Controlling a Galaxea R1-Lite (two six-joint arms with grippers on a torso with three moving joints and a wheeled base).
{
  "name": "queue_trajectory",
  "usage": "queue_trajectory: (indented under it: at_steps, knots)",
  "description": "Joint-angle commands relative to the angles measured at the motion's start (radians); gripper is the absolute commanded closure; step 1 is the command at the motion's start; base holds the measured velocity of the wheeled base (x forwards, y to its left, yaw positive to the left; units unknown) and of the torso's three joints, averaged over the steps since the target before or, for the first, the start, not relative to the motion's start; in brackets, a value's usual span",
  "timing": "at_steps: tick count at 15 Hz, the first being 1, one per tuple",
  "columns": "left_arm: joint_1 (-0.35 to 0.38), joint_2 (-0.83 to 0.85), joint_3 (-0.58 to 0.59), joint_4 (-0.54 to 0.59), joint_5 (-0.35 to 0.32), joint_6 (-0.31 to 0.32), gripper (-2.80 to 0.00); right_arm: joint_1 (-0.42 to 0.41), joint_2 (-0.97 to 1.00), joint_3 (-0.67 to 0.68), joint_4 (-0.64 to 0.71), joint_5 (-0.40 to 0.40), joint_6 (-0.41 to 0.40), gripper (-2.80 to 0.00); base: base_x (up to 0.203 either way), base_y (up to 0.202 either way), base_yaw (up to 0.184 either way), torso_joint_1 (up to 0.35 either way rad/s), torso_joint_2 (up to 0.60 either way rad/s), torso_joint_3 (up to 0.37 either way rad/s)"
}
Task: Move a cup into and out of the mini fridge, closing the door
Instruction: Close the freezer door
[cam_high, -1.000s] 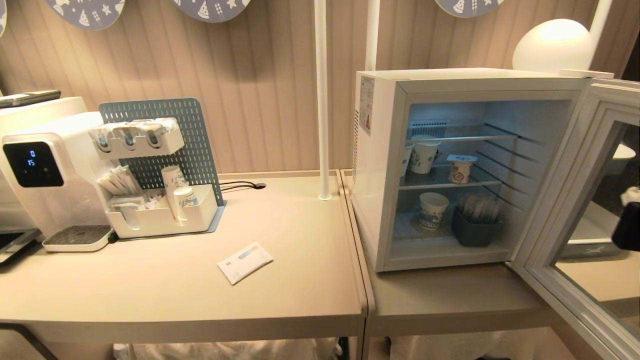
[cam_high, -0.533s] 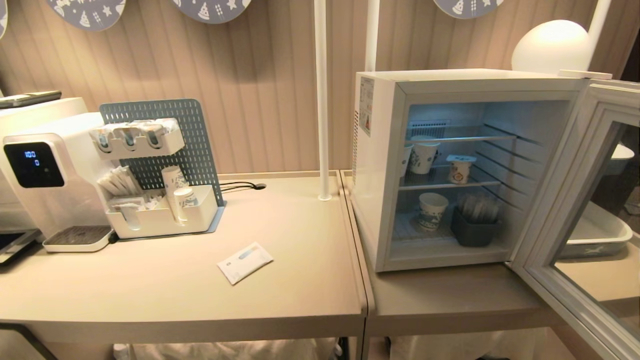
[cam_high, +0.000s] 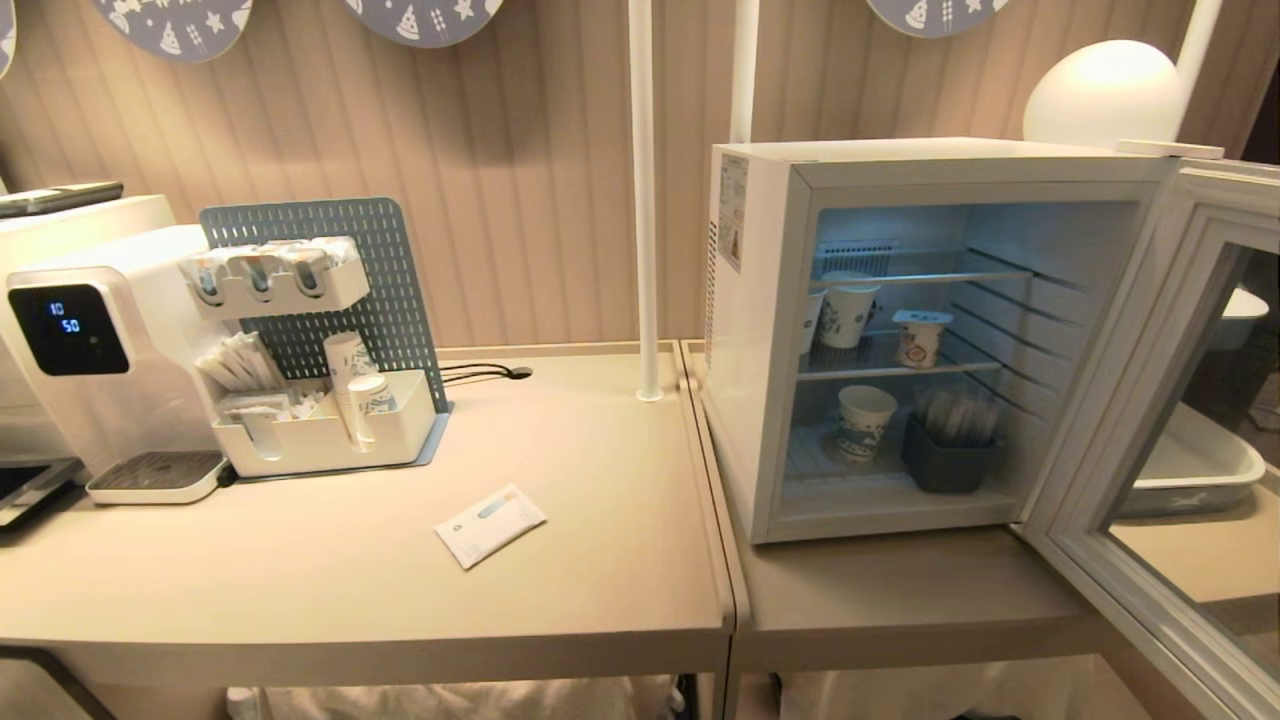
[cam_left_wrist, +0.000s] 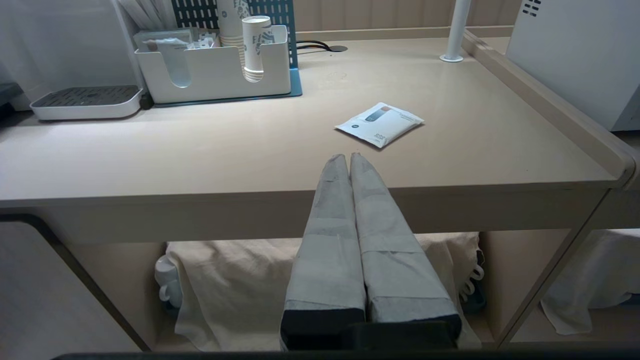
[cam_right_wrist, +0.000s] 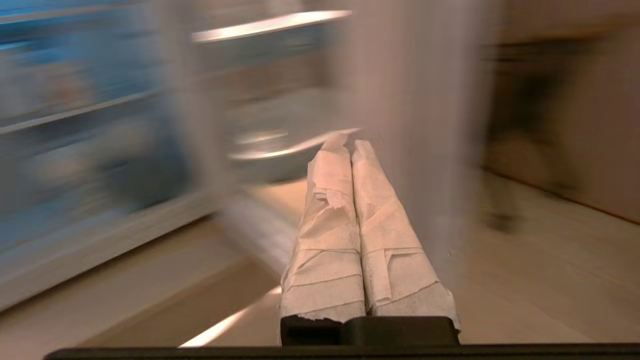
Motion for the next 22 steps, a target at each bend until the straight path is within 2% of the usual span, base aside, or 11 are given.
queue_trajectory:
  at_steps: [1, 3, 4, 5, 6, 9, 13, 22]
  knots:
    - [0.001, 0.002, 0.002, 0.000, 0.001, -0.002, 0.00, -0.004, -0.037, 0.020, 0.015, 0.308, 0.028, 0.00, 0.000, 0.000, 0.000, 0.000, 0.00, 0.000]
    - [0.001, 0.002, 0.002, 0.000, 0.001, -0.002, 0.00, -0.006, -0.035, 0.014, 0.123, 0.508, 0.052, 0.00, 0.000, 0.000, 0.000, 0.000, 0.00, 0.000]
    - [0.001, 0.002, 0.000, 0.000, 0.001, -0.002, 0.00, -0.006, -0.035, 0.016, 0.199, 0.565, 0.040, 0.00, 0.000, 0.000, 0.000, 0.000, 0.00, 0.000]
    - [0.001, 0.002, 0.002, 0.000, 0.001, -0.004, 0.00, -0.006, -0.034, 0.005, 0.256, 0.582, -0.002, 0.00, 0.000, 0.000, 0.000, 0.000, 0.00, 0.000]
    - [0.001, 0.002, 0.000, 0.000, 0.001, -0.005, 0.00, -0.006, -0.033, -0.006, 0.274, 0.590, -0.016, 0.00, 0.000, 0.000, 0.000, 0.000, 0.00, 0.000]
    - [0.001, 0.002, 0.002, 0.000, 0.001, -0.006, 0.00, -0.006, -0.033, -0.003, 0.269, 0.585, 0.043, 0.00, 0.000, 0.000, 0.000, 0.000, 0.00, 0.000]
    - [0.001, 0.002, 0.002, 0.000, 0.001, -0.006, 0.00, -0.006, -0.033, -0.003, 0.269, 0.579, 0.043, 0.00, -0.013, 0.000, -0.001, 0.001, 0.00, 0.001]
    - [0.001, 0.002, 0.002, 0.000, 0.001, -0.008, 0.00, -0.006, -0.033, 0.001, 0.260, 0.576, 0.046, 0.00, -0.184, 0.000, 0.000, 0.003, 0.00, 0.002]
